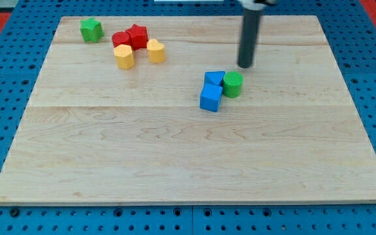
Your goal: Slightly push the blue triangle and green circle at the center of the board
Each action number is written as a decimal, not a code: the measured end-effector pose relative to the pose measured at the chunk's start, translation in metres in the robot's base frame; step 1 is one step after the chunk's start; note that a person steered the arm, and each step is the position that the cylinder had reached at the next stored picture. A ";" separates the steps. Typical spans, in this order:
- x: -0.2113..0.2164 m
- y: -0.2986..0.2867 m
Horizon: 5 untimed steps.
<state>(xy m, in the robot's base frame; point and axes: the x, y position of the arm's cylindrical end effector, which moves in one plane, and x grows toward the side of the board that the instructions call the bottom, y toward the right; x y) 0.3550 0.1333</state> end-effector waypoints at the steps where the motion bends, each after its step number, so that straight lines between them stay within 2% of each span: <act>1: 0.092 0.029; 2: 0.074 -0.015; 3: 0.025 -0.032; 5: -0.012 -0.024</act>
<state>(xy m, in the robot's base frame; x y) 0.3431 0.1091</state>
